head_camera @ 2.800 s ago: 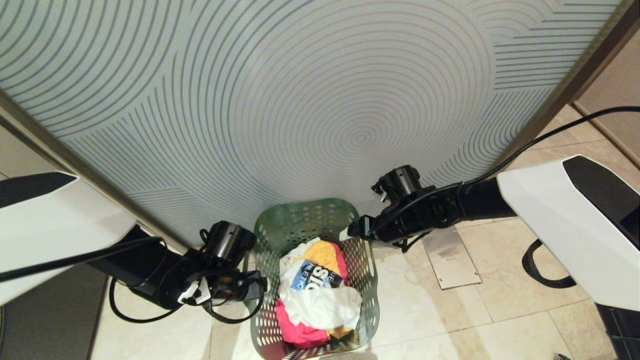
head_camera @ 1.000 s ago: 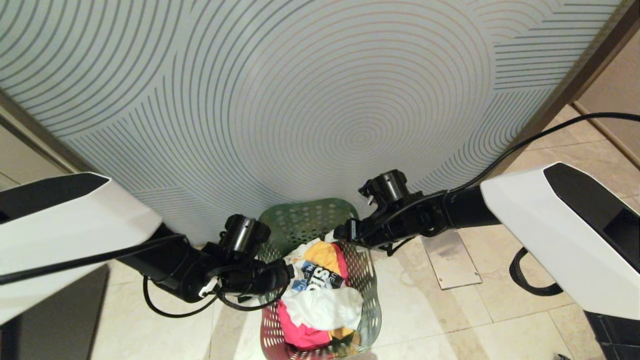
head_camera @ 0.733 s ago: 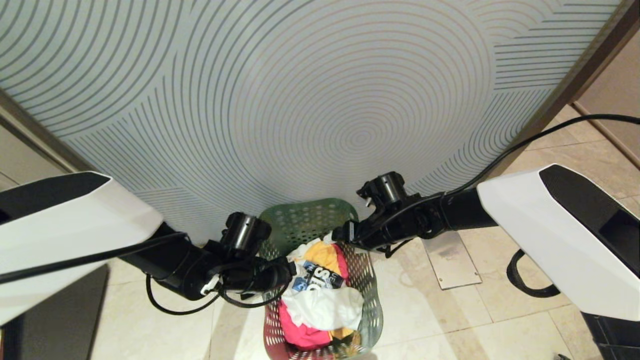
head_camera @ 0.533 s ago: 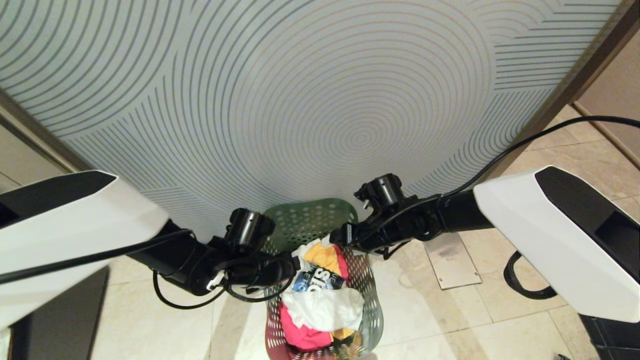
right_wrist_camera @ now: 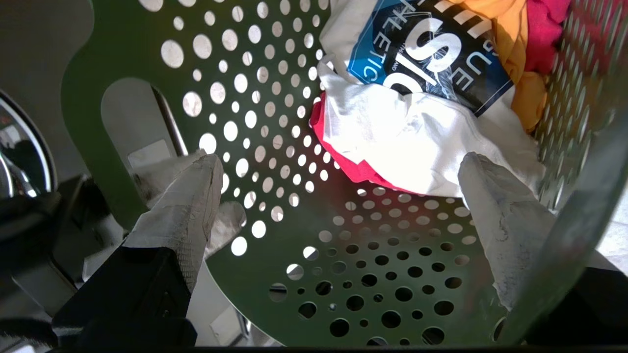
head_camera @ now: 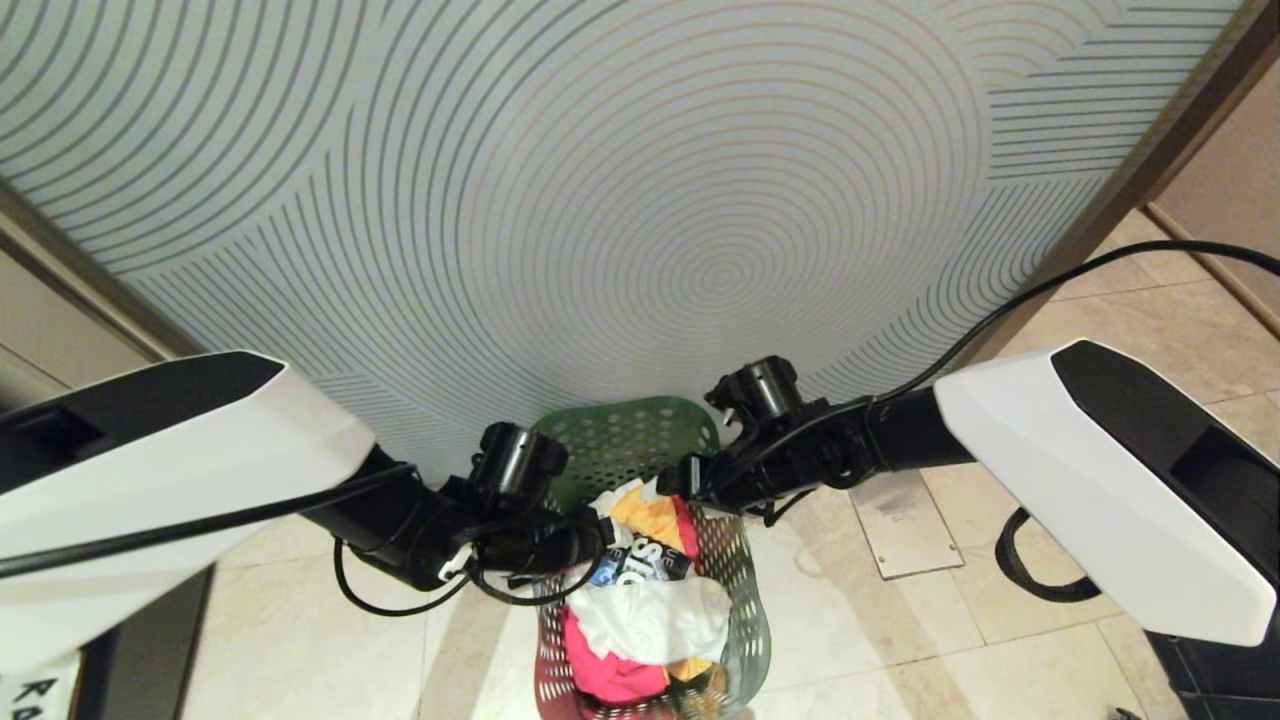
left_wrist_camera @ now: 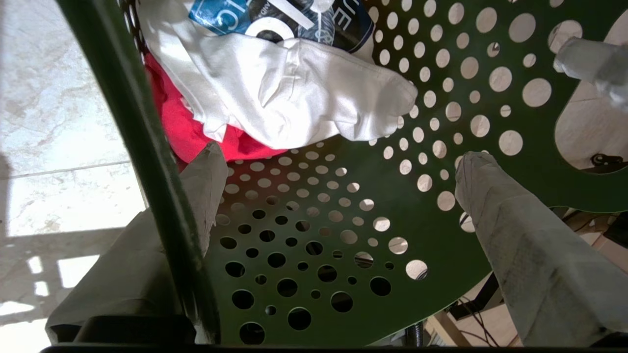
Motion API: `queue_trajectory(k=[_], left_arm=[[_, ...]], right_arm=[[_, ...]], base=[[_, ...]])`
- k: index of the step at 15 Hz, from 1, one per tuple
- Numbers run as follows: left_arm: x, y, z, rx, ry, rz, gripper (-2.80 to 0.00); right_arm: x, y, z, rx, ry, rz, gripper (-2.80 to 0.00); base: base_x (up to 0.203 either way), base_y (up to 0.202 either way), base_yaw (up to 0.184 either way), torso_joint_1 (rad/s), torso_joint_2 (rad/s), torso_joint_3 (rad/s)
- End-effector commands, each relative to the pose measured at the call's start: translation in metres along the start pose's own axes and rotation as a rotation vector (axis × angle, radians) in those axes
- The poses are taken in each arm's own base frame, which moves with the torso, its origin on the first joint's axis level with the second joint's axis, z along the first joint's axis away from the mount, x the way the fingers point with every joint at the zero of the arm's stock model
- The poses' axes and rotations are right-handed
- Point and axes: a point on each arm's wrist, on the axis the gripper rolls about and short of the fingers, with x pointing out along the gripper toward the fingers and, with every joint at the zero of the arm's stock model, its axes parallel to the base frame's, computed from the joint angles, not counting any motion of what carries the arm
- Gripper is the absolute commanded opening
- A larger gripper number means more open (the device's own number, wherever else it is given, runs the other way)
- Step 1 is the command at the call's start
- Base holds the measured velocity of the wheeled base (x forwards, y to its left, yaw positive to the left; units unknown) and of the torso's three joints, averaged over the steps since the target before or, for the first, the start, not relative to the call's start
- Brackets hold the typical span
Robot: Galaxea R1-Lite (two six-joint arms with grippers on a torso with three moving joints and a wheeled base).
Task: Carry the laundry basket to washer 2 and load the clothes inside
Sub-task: Pick up the clothes basket and put it beside the washing machine
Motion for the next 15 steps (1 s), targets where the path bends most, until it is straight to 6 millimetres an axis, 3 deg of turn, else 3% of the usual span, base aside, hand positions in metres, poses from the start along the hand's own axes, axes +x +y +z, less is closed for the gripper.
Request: queue_trajectory(k=[1, 3, 4, 5, 15], left_arm=[[0.004, 0.000, -0.001, -0.001, 0.005, 0.001, 0.00], [0.005, -0.003, 0.001, 0.002, -0.001, -0.006, 0.00], [0.005, -0.005, 0.001, 0.006, -0.002, -0.009, 0.00], [0.006, -0.006, 0.000, 0.009, -0.002, -0.009, -2.80], [0.002, -0.016, -0.004, 0.027, 0.010, -0.025, -2.80]], right_arm=[[0.004, -0.002, -0.001, 0.026, 0.006, -0.002, 0.00], [0.005, -0.003, -0.002, 0.027, 0.009, -0.004, 0.00], [0.005, -0.003, -0.002, 0.026, 0.011, -0.005, -0.67], [0.005, -0.003, -0.002, 0.024, 0.010, -0.005, -2.80], [0.003, -0.002, -0.002, 0.028, 0.008, -0.004, -2.80]], base=[[0.000, 0.000, 0.000, 0.000, 0.00, 0.000], [0.000, 0.000, 0.000, 0.000, 0.00, 0.000], [0.000, 0.000, 0.000, 0.000, 0.00, 0.000], [0.000, 0.000, 0.000, 0.000, 0.00, 0.000], [0.000, 0.000, 0.000, 0.000, 0.00, 0.000]])
